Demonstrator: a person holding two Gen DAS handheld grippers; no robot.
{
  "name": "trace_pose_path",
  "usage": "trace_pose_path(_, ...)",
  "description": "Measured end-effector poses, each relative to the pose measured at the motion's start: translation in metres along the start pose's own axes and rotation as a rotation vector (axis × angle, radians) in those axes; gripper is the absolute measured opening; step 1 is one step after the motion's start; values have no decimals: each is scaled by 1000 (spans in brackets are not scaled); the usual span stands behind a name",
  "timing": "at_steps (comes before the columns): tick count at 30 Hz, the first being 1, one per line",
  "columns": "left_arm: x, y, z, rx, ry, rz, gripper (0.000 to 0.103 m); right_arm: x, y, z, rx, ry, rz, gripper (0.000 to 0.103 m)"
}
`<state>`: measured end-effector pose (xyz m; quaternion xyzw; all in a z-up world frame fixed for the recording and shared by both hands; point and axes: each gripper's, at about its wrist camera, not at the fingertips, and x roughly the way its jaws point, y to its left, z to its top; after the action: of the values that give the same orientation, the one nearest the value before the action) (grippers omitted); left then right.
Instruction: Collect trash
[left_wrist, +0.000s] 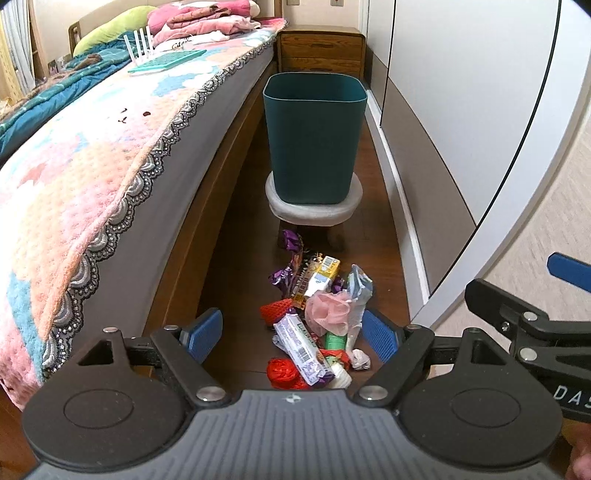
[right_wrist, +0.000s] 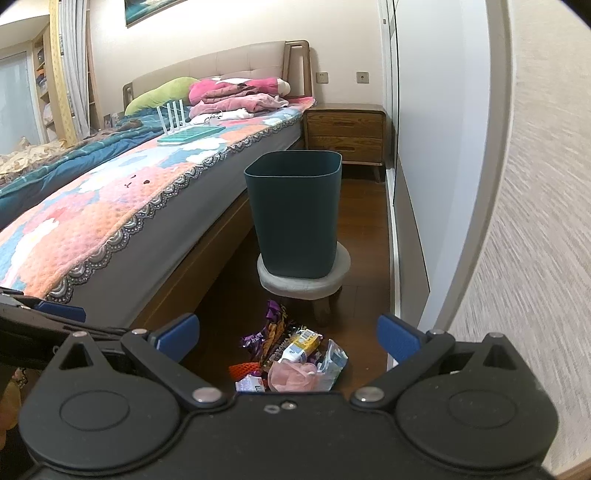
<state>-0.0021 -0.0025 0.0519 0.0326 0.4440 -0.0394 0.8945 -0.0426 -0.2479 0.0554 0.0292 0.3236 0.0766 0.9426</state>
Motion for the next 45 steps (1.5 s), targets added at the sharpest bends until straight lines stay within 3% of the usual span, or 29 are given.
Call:
trace_pose_path(25, -16, 3, 7, -2, -40, -16, 83, -2, -6, 4, 39, 2, -11, 103)
trace_pose_path(45, -7, -1, 10, 13, -21, -20, 83, 7, -11, 6, 51, 23, -2, 103)
